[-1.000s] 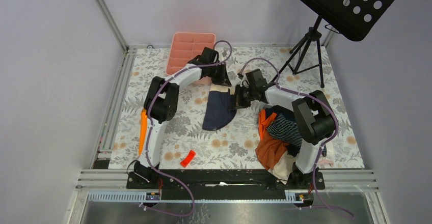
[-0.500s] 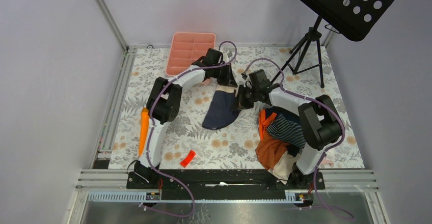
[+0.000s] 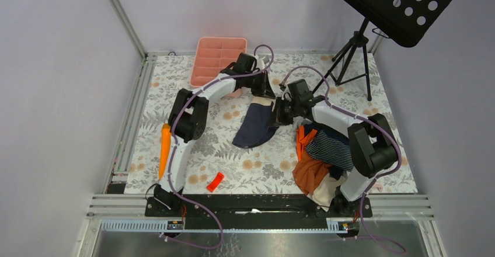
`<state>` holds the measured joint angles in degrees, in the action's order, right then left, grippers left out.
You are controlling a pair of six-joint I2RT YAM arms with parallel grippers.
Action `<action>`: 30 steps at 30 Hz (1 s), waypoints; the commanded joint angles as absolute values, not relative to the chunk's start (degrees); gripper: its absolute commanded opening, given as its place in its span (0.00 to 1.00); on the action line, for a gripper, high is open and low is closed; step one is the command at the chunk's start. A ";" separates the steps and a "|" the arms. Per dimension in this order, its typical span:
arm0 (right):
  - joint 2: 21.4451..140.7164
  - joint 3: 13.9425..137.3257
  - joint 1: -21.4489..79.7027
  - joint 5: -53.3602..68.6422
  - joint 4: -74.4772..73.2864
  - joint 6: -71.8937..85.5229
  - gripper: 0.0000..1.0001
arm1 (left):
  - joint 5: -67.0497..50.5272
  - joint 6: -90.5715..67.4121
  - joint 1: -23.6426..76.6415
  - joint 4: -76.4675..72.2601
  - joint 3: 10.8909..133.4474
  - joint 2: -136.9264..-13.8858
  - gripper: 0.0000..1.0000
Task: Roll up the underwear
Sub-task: Fold the underwear at the center of the board.
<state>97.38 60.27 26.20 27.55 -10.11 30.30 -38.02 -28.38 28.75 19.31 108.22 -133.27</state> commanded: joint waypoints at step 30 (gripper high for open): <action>87.28 60.90 20.25 16.67 -21.93 21.91 0.53 | -35.18 -29.49 27.39 14.80 109.37 -123.49 0.69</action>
<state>90.08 58.02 22.02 18.24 -23.55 25.67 -37.60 -30.28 32.47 16.53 110.10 -135.44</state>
